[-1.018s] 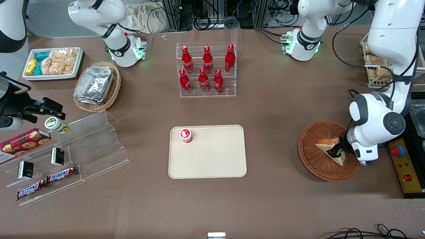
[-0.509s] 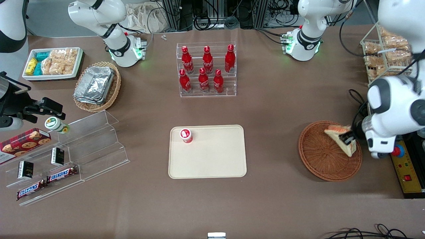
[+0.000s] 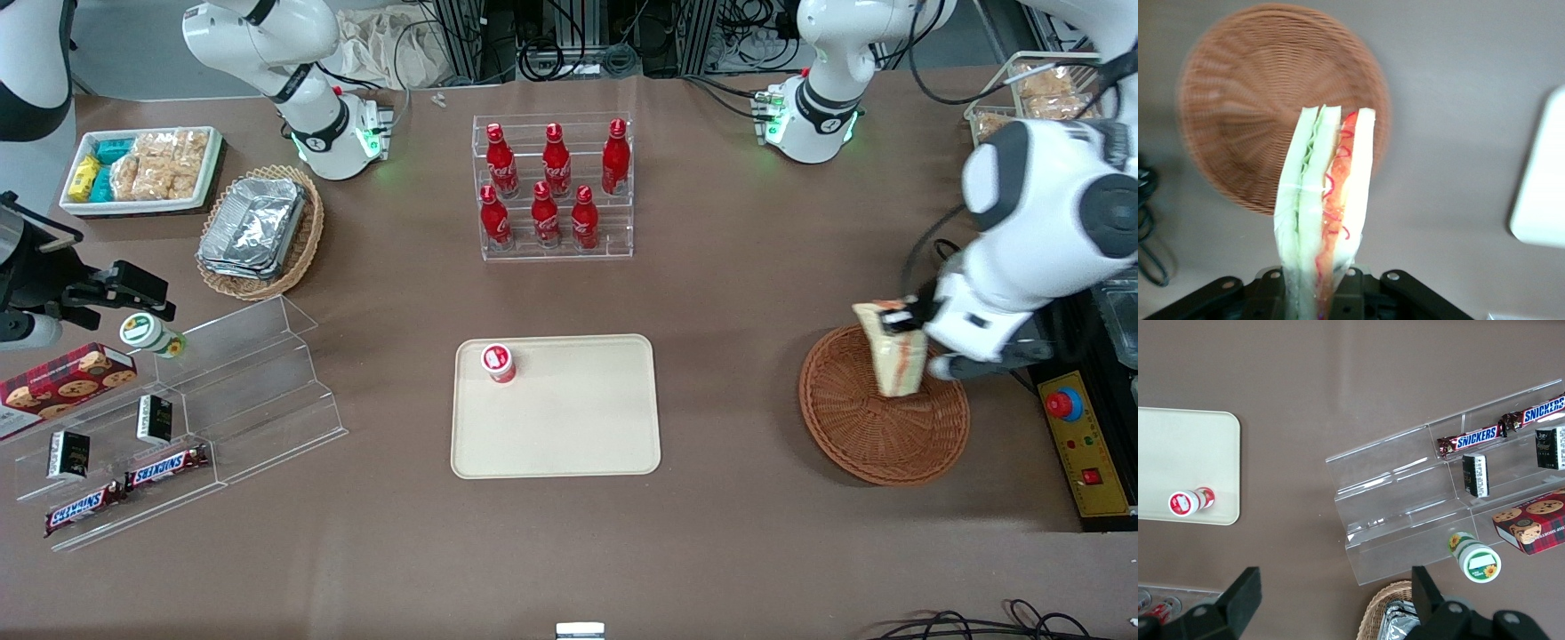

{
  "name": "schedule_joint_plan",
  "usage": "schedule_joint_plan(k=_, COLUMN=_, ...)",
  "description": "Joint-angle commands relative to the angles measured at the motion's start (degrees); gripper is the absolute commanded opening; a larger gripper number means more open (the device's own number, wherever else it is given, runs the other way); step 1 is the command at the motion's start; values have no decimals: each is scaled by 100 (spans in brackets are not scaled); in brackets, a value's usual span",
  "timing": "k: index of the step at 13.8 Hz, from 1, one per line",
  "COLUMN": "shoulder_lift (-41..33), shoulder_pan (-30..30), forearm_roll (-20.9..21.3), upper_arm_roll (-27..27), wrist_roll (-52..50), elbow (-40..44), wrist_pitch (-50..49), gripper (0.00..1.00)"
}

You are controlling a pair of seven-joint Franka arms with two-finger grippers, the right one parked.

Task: Place sandwich from basket to tray
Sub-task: 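Carry the sandwich over to the cream tray with the left gripper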

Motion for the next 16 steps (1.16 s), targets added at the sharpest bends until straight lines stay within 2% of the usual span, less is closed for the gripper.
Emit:
schedule_joint_plan(k=1, shoulder_lift=117, shoulder_pan=-29, forearm_roll=80, upper_arm_roll=-584, wrist_roll=328, elbow=360, wrist_pitch=-192, gripper=0)
schedule_joint_plan(k=3, shoulder_lift=607, shoulder_pan=-143, forearm_roll=97, upper_arm_roll=-1076, wrist_roll=171, elbow=825, wrist_pitch=-95, gripper=0)
schedule_joint_plan(k=5, shoulder_lift=1239, shoulder_pan=-650, forearm_roll=159, upper_arm_roll=-1184, wrist_roll=-312, elbow=1273, wrist_pitch=237, gripper=0)
schedule_joint_plan(k=6, shoulder_lift=1469, shoulder_pan=-984, forearm_roll=429, upper_arm_roll=-1184, wrist_roll=-523, elbow=1310, wrist_pitch=588, gripper=0)
schedule_joint_plan(k=8, shoulder_lift=2074, shoulder_pan=-1486, forearm_roll=1228, upper_arm_roll=-1184, wrist_roll=-1372, elbow=1467, wrist_pitch=1056, gripper=0)
schedule_joint_plan(k=10, shoulder_lift=2908, shoulder_pan=-1873, forearm_roll=1747, upper_arm_roll=-1184, wrist_roll=-2113, elbow=2185, wrist_pitch=1066, gripper=0)
schedule_joint_plan(k=13, shoulder_lift=3762, shoulder_pan=-2138, forearm_roll=2363, upper_arm_roll=-1166, wrist_roll=-2895, elbow=2776, wrist_pitch=1196, gripper=0)
schedule_joint_plan(k=15, shoulder_lift=4255, shoulder_pan=-2226, forearm_roll=2558, upper_arm_roll=-1166, wrist_roll=-3310, elbow=3050, wrist_pitch=1468, gripper=1)
schedule_joint_plan(k=16, shoulder_lift=4379, shoulder_pan=-2296, forearm_roll=2654, upper_arm_roll=-1140, wrist_roll=-3329, elbow=3068, wrist_pitch=1670, gripper=7)
